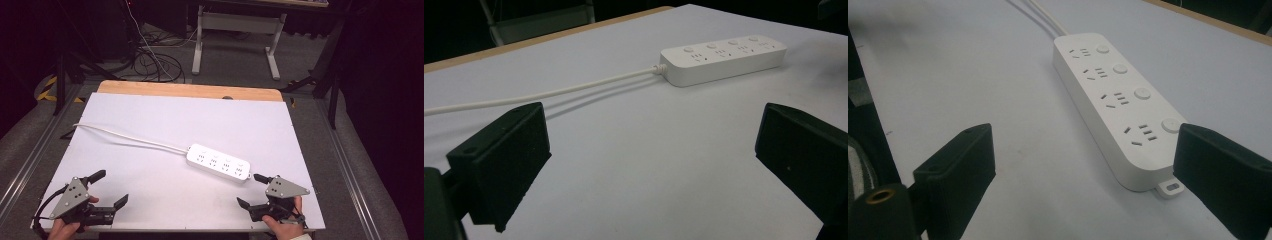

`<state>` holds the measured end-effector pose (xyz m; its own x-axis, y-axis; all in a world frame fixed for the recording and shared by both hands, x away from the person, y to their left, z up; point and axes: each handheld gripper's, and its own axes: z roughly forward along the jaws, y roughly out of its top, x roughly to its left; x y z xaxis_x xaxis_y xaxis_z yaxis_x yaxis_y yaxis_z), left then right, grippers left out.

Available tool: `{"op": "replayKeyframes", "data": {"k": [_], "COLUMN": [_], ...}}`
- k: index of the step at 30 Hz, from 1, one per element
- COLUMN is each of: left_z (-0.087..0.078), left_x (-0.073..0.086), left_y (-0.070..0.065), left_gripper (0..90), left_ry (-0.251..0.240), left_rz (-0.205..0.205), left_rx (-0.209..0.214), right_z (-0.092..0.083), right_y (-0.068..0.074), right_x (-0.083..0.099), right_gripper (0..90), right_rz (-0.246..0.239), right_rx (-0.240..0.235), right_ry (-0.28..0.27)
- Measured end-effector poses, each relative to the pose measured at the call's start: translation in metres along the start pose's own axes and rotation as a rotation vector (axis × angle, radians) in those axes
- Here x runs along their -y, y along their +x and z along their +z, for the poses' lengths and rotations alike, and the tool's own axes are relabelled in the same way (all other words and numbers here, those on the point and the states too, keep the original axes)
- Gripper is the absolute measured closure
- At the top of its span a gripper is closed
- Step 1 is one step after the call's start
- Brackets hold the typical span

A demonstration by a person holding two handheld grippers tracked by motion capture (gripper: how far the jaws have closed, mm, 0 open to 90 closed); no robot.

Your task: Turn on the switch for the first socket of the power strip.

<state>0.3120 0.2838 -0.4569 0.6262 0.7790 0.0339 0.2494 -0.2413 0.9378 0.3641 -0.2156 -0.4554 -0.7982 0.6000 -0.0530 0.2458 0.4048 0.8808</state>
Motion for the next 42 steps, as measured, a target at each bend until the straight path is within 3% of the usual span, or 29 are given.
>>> {"op": "replayKeyframes", "data": {"k": [29, 42], "left_z": [0.0, -0.001], "left_x": [0.0, 0.0], "left_y": [0.0, 0.001], "left_gripper": [1.6, 1.6], "left_ry": [0.008, 0.011], "left_rz": [0.001, -0.002], "left_rx": [-0.016, -0.02], "right_z": [-0.003, 0.009], "right_y": [-0.001, -0.003], "right_x": [-0.006, -0.036], "right_gripper": [10.4, 10.5], "right_rz": [-0.017, -0.035], "right_rx": [0.005, -0.03], "right_ry": [-0.014, 0.013]}}
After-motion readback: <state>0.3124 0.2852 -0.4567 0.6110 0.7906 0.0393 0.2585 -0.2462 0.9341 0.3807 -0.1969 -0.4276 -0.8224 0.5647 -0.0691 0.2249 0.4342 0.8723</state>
